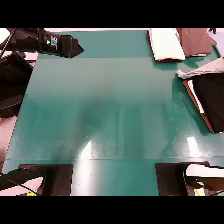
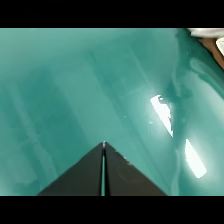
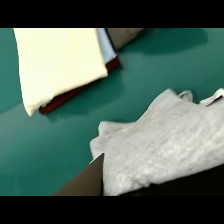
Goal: Fold the shirts.
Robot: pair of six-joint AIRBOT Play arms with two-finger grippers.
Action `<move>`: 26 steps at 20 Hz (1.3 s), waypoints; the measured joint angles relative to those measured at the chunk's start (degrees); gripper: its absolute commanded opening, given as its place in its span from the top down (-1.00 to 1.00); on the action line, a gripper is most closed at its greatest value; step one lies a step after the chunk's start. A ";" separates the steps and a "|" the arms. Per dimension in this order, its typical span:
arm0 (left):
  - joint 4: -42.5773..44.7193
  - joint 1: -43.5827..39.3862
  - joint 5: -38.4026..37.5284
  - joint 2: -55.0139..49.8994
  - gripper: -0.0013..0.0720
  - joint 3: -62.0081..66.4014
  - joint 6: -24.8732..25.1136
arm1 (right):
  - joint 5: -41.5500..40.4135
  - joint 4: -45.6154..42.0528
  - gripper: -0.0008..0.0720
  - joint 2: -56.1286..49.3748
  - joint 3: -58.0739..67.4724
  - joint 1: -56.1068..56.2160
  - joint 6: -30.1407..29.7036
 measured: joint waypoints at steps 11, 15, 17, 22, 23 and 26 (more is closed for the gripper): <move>0.00 0.00 -1.11 0.00 0.91 -0.02 -0.02 | -11.72 -2.03 0.94 12.74 -0.02 0.44 -1.75; 0.00 0.00 -1.97 0.00 0.91 -0.02 0.20 | -7.69 -9.55 0.94 16.33 -1.18 -0.33 -2.47; 0.04 0.00 -2.49 0.00 0.91 -0.02 0.39 | -5.31 -11.96 0.94 18.16 -4.24 -1.66 -2.62; 0.09 0.00 -3.87 0.00 0.91 -0.02 0.94 | -1.64 -14.75 0.94 25.88 -18.23 -8.17 -2.73; 0.09 0.00 -4.11 0.00 0.91 0.00 1.22 | -0.74 -15.87 0.93 27.82 -21.53 -9.88 -2.73; 0.09 0.00 -4.44 0.00 0.91 0.00 1.75 | 1.11 -19.32 0.00 32.70 -30.18 -14.82 -2.78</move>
